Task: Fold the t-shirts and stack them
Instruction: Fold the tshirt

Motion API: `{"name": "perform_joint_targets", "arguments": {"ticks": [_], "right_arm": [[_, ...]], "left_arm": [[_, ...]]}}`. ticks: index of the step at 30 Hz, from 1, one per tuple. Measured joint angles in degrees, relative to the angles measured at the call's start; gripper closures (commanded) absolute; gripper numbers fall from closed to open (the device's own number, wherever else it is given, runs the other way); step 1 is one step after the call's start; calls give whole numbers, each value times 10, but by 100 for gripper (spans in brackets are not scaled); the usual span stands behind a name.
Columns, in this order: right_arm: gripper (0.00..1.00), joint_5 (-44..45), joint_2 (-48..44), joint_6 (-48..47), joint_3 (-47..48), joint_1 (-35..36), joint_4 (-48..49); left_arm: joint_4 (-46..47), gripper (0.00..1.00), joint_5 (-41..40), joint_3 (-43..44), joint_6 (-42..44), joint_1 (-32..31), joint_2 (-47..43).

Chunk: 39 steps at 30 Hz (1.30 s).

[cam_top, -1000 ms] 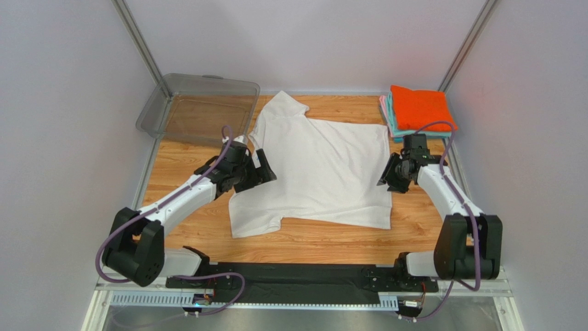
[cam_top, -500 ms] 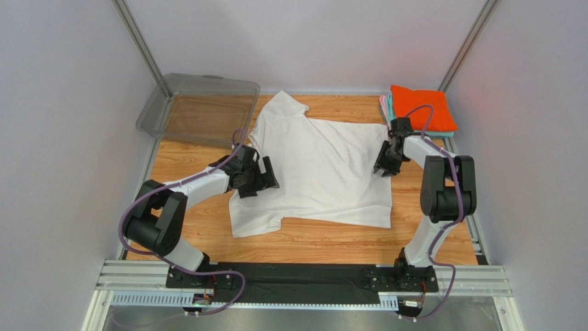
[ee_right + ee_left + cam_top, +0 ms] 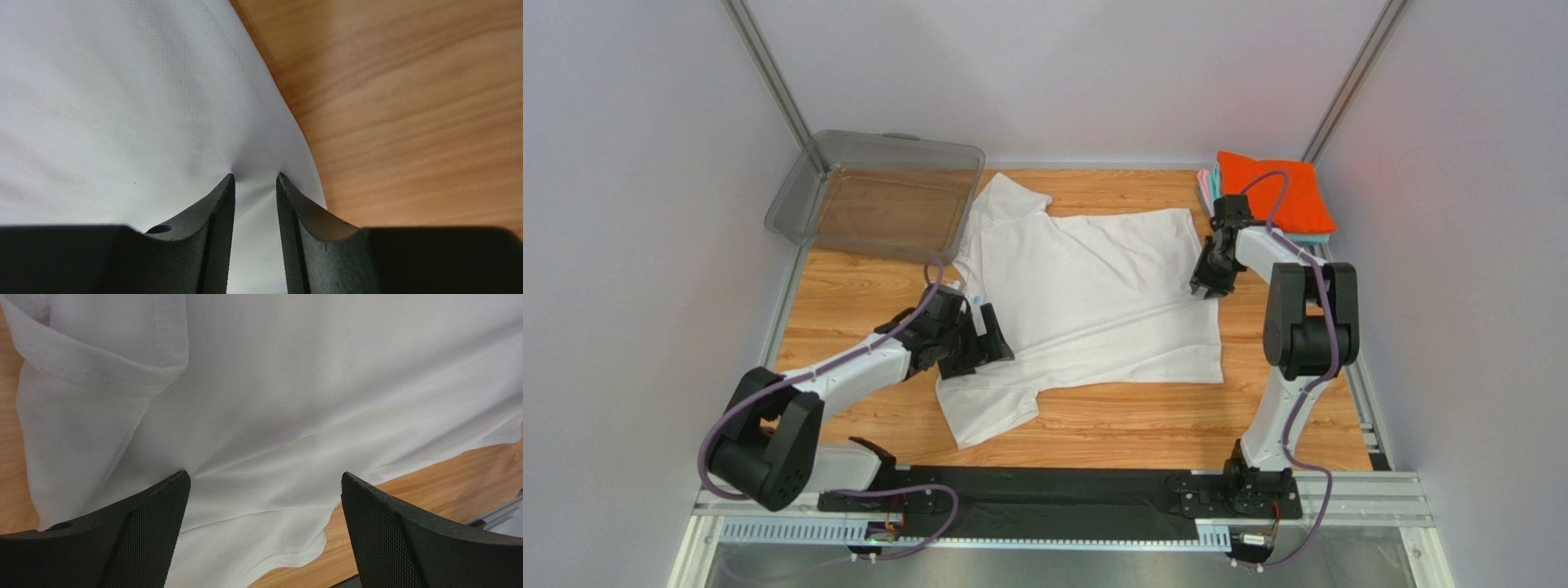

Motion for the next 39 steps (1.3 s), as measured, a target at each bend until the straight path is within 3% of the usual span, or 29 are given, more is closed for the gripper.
{"name": "perform_joint_targets", "arguments": {"ticks": [8,12,14,16,17,19,24,27,34,39], "right_arm": [[67,29,-111,1,-127,-2,-12],[57,34,-175,1,-145,-2,-33],[48,28,-204,0,-139,-2,-40],[10,15,-232,-3,-130,-2,-42],[0,2,-247,-5,-126,-2,-42],[0,-24,-277,-12,-125,4,-39],[0,-123,-372,-10,-191,69,10],[0,-169,-393,-5,-254,119,45],[0,-211,-348,14,-345,145,80],[0,-202,-338,18,-365,145,85]], "left_arm": [[-68,0,-17,-83,-58,-106,-151],[-124,0,-30,-102,-85,-139,-260],[-140,0,-45,-100,-89,-141,-302],[-164,0,-72,-88,-90,-141,-330],[-174,0,-89,-78,-88,-141,-336],[-188,0,-124,-52,-86,-141,-333],[-196,0,-185,40,-62,-139,-243],[-189,0,-199,117,-40,-137,-132],[-137,0,-182,264,2,-115,121],[-124,0,-173,282,20,-79,207]]}}
